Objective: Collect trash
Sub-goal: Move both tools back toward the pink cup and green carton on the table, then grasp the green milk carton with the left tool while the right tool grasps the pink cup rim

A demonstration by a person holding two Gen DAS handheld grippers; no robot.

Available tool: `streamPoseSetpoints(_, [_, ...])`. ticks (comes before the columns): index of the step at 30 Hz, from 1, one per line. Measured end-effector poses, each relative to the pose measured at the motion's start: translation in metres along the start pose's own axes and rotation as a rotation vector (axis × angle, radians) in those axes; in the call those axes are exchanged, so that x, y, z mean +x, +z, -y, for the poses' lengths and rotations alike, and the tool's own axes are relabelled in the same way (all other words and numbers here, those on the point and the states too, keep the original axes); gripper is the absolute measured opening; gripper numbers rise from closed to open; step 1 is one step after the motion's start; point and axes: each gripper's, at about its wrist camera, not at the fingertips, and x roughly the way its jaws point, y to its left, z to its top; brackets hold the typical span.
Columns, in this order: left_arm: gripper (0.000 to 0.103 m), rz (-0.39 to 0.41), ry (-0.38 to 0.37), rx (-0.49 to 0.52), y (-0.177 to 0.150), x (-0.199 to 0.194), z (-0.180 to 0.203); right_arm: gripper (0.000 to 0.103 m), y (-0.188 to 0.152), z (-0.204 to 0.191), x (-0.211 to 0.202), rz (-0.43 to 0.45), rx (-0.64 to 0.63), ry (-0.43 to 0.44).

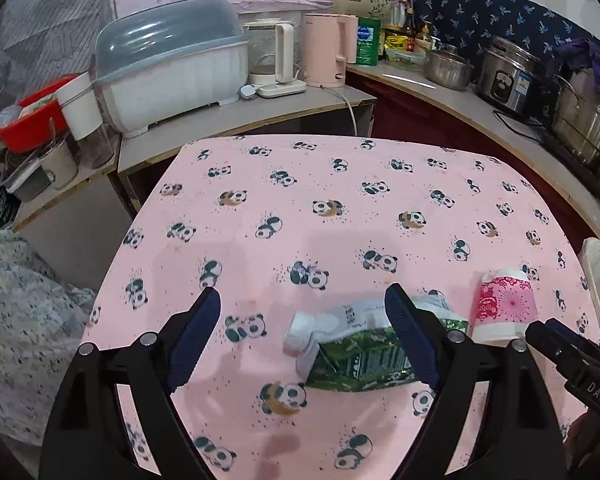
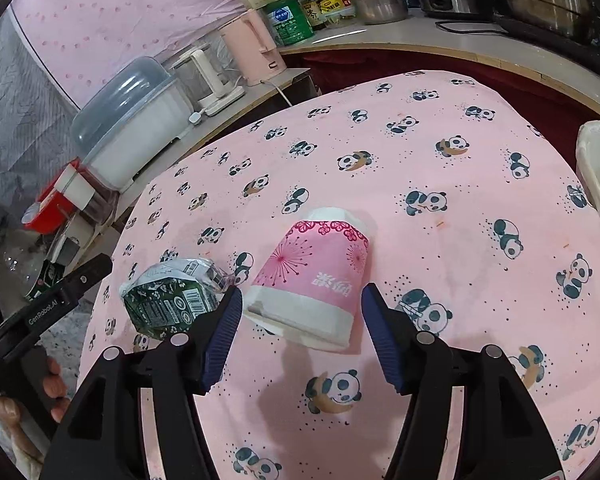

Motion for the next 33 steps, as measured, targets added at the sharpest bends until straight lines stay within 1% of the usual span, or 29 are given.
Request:
streamPoseSetpoints(2, [0.08,0.006,-0.016,0.044,0.009,0.009,0.004,0.06,0.003,-0.004,0.004,0.005,-0.002,-0.004])
streamPoseSetpoints(5, [0.08,-0.001,-0.076,0.088,0.014,0.024,0.011,0.06,0.004,-0.008,0.007,0.009,-0.018,-0.017])
streamPoseSetpoints(9, [0.078,-0.072,-0.172,0.133,0.007,0.049,0.021,0.06,0.002,-0.008,0.007,0.007,-0.025,-0.022])
streamPoseSetpoints(10, [0.076,-0.09,-0.2,0.139,0.003,0.053,0.024,0.06,0.002,-0.008,0.007,0.005,-0.028,-0.024])
streamPoseSetpoints(12, [0.073,-0.086,-0.246,0.133,-0.004,0.049,0.025,0.06,0.001,-0.008,0.006,0.004,-0.037,-0.028])
streamPoseSetpoints(15, [0.07,-0.118,-0.315,0.12,-0.014,0.042,0.029,0.06,-0.002,-0.007,0.002,0.007,-0.052,-0.038])
streamPoseSetpoints(22, [0.07,-0.118,-0.314,0.089,-0.053,0.01,0.039,0.06,-0.016,0.009,-0.016,0.006,-0.052,-0.05])
streamPoseSetpoints(25, [0.07,-0.106,-0.293,0.091,-0.067,-0.003,0.046,0.06,-0.021,0.016,-0.017,0.001,-0.035,-0.054])
streamPoseSetpoints(27, [0.07,-0.1,-0.261,0.079,-0.071,-0.01,0.048,0.06,-0.023,0.019,-0.018,-0.002,-0.03,-0.051])
streamPoseSetpoints(29, [0.071,-0.092,-0.221,0.031,-0.07,-0.016,0.043,0.06,-0.026,0.019,-0.019,-0.003,-0.038,-0.053])
streamPoseSetpoints(32, [0.072,-0.095,-0.192,-0.058,-0.066,-0.027,0.029,0.06,-0.026,0.017,-0.017,-0.005,-0.048,-0.056])
streamPoseSetpoints(33, [0.072,-0.094,-0.172,-0.086,-0.065,-0.03,0.025,0.06,-0.026,0.017,-0.015,-0.006,-0.056,-0.061])
